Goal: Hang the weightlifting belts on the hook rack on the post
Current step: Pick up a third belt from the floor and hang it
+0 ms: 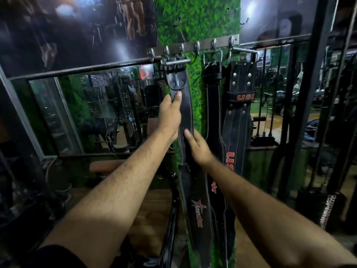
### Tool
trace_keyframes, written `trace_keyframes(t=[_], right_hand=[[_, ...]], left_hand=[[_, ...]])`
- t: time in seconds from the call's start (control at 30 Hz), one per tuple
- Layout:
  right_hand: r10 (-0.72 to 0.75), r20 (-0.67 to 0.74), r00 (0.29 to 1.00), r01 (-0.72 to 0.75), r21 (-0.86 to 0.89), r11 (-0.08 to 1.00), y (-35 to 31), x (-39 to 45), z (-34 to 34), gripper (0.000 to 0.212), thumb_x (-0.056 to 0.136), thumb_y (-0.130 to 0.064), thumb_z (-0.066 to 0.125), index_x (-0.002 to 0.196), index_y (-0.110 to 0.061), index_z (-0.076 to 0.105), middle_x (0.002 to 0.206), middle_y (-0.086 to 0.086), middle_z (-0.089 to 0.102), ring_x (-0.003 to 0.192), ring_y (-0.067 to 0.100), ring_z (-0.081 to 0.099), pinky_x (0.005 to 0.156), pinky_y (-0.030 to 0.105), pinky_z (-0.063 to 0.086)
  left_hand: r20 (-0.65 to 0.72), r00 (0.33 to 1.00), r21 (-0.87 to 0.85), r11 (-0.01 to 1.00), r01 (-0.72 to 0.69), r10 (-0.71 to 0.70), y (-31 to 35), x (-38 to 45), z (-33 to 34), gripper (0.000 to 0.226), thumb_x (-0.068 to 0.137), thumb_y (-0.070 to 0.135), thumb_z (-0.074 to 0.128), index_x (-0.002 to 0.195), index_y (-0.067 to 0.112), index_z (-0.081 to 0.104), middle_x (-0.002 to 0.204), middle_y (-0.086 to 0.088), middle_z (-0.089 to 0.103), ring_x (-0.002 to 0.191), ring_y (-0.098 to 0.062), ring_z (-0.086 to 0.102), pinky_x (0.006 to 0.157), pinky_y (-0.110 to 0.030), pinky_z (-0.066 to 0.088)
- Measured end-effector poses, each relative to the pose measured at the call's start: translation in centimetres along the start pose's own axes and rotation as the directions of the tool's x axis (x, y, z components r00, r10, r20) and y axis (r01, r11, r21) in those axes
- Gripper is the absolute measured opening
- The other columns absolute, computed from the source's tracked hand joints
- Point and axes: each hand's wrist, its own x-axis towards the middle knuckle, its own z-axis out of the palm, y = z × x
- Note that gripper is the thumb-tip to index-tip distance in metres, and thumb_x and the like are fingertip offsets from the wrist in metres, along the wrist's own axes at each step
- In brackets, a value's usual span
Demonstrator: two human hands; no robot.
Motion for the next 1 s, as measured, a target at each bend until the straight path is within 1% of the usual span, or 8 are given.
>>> trace_keyframes(t=[0.17, 0.23, 0.37, 0.5, 0.63, 0.8, 0.87, 1.0], right_hand=[[0.102, 0.026, 0.994, -0.096, -0.168, 0.981, 5.2, -2.7, -1.1, 0.036, 0.098, -0.045, 0.057, 0.080, -0.015, 0.063, 0.077, -0.004, 0.063, 0.073, 0.008, 0.057, 0.071, 0.038, 0.050], [0.206, 0.070, 0.976, -0.182, -0.253, 0.950, 6.2, -4.2, -1.8, 0.048, 0.090, -0.066, 0.054, 0.113, -0.026, 0.064, 0.104, -0.006, 0.074, 0.097, 0.011, 0.067, 0.091, 0.047, 0.055], [0.292, 0.056, 0.955, -0.246, -0.405, 0.881, 4.9, -5.6, -2.3, 0.083, 0.088, -0.076, 0.045, 0.157, -0.041, 0.016, 0.145, 0.003, 0.057, 0.132, 0.024, 0.056, 0.114, 0.042, 0.039], [0.007, 0.049, 0.999, 0.003, -0.201, 0.980, -0.3, -1.8, 0.1, 0.043, 0.088, -0.055, 0.068, 0.119, -0.025, 0.067, 0.112, -0.004, 0.075, 0.103, 0.007, 0.070, 0.097, 0.037, 0.056], [-0.016, 0.028, 0.999, 0.019, -0.079, 0.997, 1.0, -2.2, 0.9, 0.008, 0.091, -0.022, 0.073, 0.099, -0.022, 0.076, 0.093, -0.009, 0.076, 0.085, 0.005, 0.070, 0.079, 0.028, 0.059], [0.117, 0.054, 0.992, -0.107, -0.154, 0.982, 5.2, -4.8, -1.9, 0.007, 0.091, -0.023, 0.074, 0.091, -0.029, 0.073, 0.082, -0.011, 0.076, 0.077, 0.003, 0.070, 0.072, 0.026, 0.055], [0.099, 0.103, 0.990, -0.078, -0.192, 0.978, 5.5, -5.0, -2.8, 0.026, 0.091, -0.028, 0.073, 0.116, -0.023, 0.069, 0.108, -0.005, 0.075, 0.100, 0.007, 0.070, 0.091, 0.031, 0.056], [0.196, 0.128, 0.972, -0.150, -0.305, 0.941, 4.3, -4.9, -4.3, 0.091, 0.077, -0.072, 0.067, 0.152, -0.034, 0.033, 0.138, -0.009, 0.060, 0.119, 0.010, 0.063, 0.105, 0.036, 0.051]], left_hand=[[0.027, 1.000, -0.030, 1.000, 0.006, -0.005, -0.5, 0.3, -1.1, 0.108, 0.070, 0.067, 0.068, 0.152, 0.006, 0.035, 0.160, -0.010, 0.041, 0.149, -0.023, 0.037, 0.125, -0.048, 0.028], [0.006, 0.998, -0.091, 0.994, 0.063, -0.063, -0.8, -0.4, -1.7, 0.111, 0.067, 0.067, 0.071, 0.153, 0.008, 0.034, 0.160, -0.010, 0.041, 0.149, -0.023, 0.037, 0.125, -0.049, 0.028], [-0.003, 0.995, -0.121, 0.987, 0.102, -0.103, -2.9, -0.4, -3.4, 0.125, 0.057, 0.078, 0.079, 0.152, 0.009, 0.036, 0.159, -0.010, 0.042, 0.148, -0.025, 0.040, 0.123, -0.050, 0.030], [0.007, 0.993, -0.158, 0.980, 0.121, -0.122, -3.0, -1.6, -3.4, 0.115, 0.061, 0.070, 0.081, 0.146, 0.003, 0.044, 0.150, -0.016, 0.052, 0.141, -0.030, 0.048, 0.121, -0.052, 0.035], [-0.023, 0.995, -0.183, 0.979, 0.086, -0.092, -0.6, -1.6, -2.3, 0.060, 0.088, 0.039, 0.067, 0.131, -0.002, 0.058, 0.136, -0.021, 0.064, 0.133, -0.037, 0.056, 0.118, -0.057, 0.038], [-0.012, 0.994, -0.232, 0.968, 0.100, -0.106, -1.1, -1.6, -1.5, 0.099, 0.069, 0.059, 0.082, 0.143, 0.003, 0.048, 0.149, -0.017, 0.054, 0.141, -0.033, 0.048, 0.121, -0.056, 0.033], [-0.026, 0.994, -0.245, 0.965, 0.093, -0.102, -1.1, -1.7, -1.2, 0.083, 0.074, 0.053, 0.076, 0.138, 0.005, 0.054, 0.146, -0.016, 0.057, 0.140, -0.033, 0.049, 0.120, -0.057, 0.033], [-0.011, 0.983, -0.185, 0.966, 0.179, -0.184, -1.4, -2.1, -0.7, 0.108, 0.056, 0.063, 0.082, 0.141, 0.005, 0.050, 0.149, -0.014, 0.054, 0.141, -0.033, 0.047, 0.120, -0.057, 0.033]])
